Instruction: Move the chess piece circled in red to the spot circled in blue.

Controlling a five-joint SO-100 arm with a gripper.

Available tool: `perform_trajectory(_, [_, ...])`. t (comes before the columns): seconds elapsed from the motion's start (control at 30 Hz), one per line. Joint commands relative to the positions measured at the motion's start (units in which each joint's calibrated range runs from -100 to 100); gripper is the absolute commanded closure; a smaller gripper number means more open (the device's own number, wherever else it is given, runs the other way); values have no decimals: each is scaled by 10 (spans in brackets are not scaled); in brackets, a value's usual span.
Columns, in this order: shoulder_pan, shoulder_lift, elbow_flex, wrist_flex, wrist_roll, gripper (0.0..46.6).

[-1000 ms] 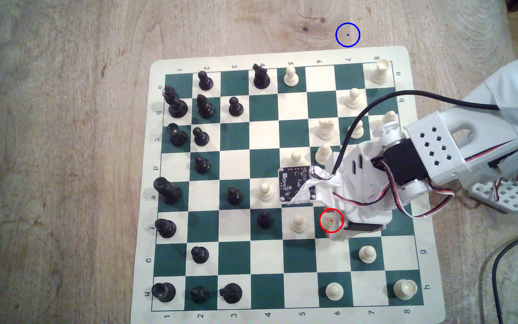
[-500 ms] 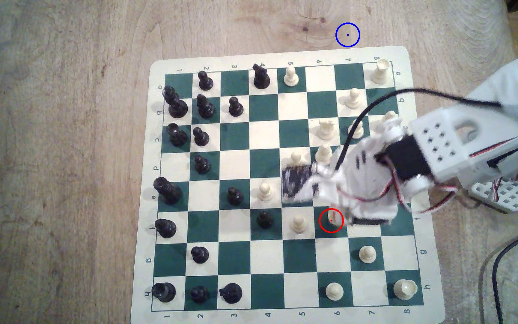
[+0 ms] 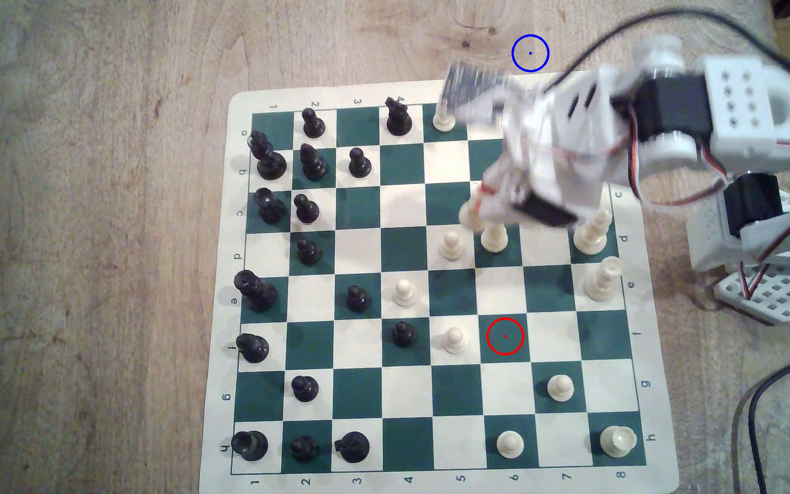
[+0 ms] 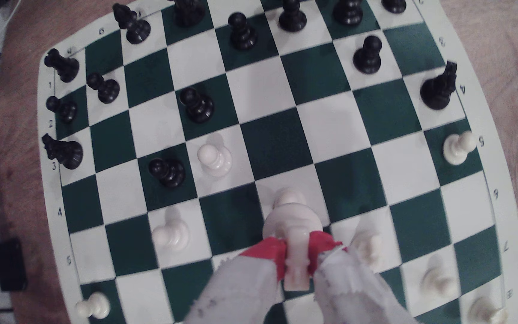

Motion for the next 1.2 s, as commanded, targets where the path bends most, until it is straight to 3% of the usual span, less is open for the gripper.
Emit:
perform_trajectory(0.0, [116,-75,15,-11,27,464])
perform_trajectory(0.17, [207,-96,61,-30,54,464])
perform_trajectory(0.6, [361,-32,111,-126,80,464])
perform_trajectory(1.17, [391,164,88,-237,85,464])
